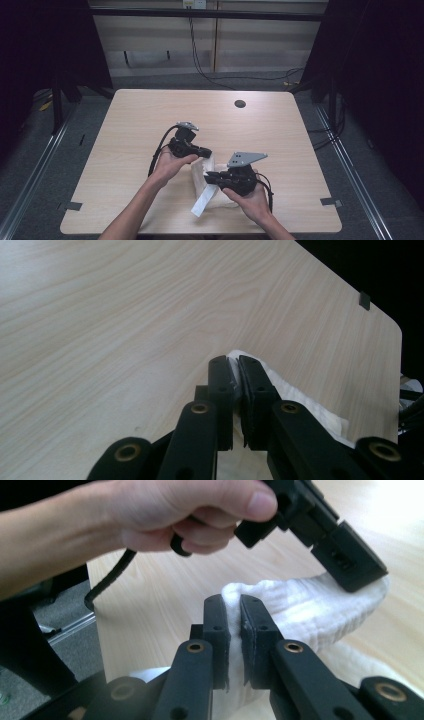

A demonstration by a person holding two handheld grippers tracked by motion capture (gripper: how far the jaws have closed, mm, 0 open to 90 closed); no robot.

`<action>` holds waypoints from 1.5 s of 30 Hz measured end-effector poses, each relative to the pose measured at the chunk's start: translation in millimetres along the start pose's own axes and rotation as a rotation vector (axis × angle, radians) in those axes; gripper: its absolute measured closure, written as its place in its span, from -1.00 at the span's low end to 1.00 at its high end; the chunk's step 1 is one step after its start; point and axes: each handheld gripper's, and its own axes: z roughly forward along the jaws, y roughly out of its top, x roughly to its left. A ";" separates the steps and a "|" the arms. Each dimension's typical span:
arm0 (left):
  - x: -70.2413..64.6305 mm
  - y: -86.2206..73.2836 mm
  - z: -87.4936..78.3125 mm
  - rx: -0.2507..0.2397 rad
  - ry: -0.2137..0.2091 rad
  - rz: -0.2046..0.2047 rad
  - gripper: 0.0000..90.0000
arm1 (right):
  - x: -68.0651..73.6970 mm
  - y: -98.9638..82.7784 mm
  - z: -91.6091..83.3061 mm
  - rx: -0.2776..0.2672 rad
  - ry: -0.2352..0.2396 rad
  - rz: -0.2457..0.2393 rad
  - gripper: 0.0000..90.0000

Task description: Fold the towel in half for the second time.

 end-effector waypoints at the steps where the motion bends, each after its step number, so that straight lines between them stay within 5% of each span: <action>1: -0.2 -0.1 2.4 0.003 -0.004 0.000 0.89 | -1.4 -3.8 -1.3 0.006 -0.007 0.003 0.84; 28: 1.5 -7.7 58.0 0.077 -0.022 -0.039 0.82 | -20.1 -51.6 -11.9 0.091 -0.085 0.045 0.77; 33: -2.4 -6.1 64.8 0.084 -0.012 -0.041 0.76 | -22.8 -55.5 -12.9 0.113 -0.078 0.043 0.57; 37: -3.6 -3.2 69.6 0.065 -0.071 -0.027 0.62 | -27.9 -57.9 -16.9 0.122 -0.091 0.049 0.30; 45: -8.5 2.9 73.0 0.031 -0.093 -0.030 0.42 | -36.7 -62.7 -35.3 0.093 -0.129 0.087 0.01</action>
